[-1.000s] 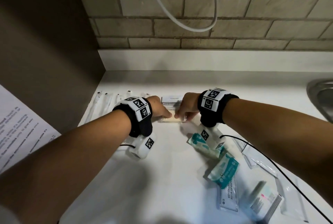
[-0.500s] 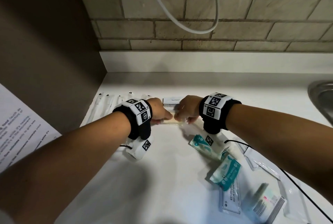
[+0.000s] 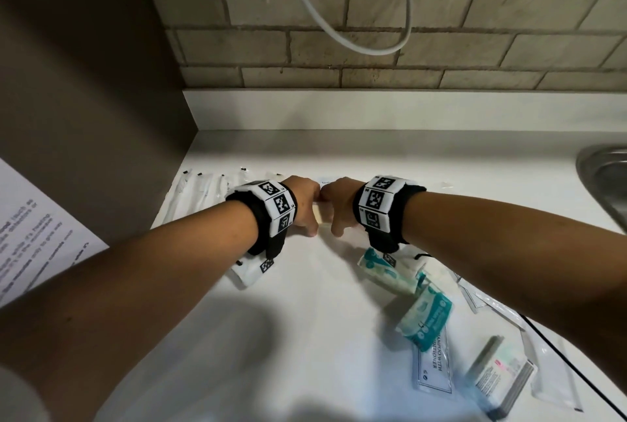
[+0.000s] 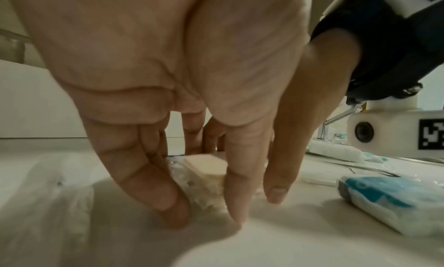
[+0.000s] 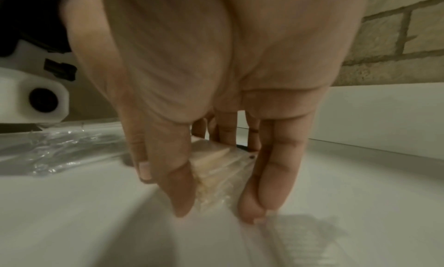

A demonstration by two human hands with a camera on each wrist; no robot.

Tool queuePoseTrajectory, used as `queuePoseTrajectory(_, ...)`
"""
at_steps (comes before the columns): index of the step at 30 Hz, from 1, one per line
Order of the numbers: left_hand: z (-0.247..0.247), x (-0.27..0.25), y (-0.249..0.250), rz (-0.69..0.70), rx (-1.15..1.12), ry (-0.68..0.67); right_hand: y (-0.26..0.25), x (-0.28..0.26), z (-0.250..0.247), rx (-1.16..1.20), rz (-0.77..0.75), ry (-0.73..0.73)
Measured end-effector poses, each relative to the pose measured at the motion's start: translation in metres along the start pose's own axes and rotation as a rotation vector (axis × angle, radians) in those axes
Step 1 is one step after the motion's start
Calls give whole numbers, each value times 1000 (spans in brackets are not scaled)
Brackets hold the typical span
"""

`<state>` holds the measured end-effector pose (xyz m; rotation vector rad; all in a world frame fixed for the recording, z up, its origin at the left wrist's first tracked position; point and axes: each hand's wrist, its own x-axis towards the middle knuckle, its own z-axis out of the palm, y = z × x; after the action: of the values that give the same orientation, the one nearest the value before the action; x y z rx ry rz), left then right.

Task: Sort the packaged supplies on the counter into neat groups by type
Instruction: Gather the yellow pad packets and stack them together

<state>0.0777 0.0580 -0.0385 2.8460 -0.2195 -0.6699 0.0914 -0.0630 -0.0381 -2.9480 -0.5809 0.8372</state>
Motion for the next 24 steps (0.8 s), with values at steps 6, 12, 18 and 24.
queuePoseTrajectory(6,5,4,3,0,-3,42,4,3,2,-27,4,23)
queuePoseTrajectory(12,9,7,4,-7,17,55,6,5,2,-34,2,23)
queuePoseTrajectory(18,10,8,4,-31,46,59,7,6,4,-34,16,28)
queuePoseTrajectory(24,7,7,6,-24,98,63,4,4,-2,-112,6,23)
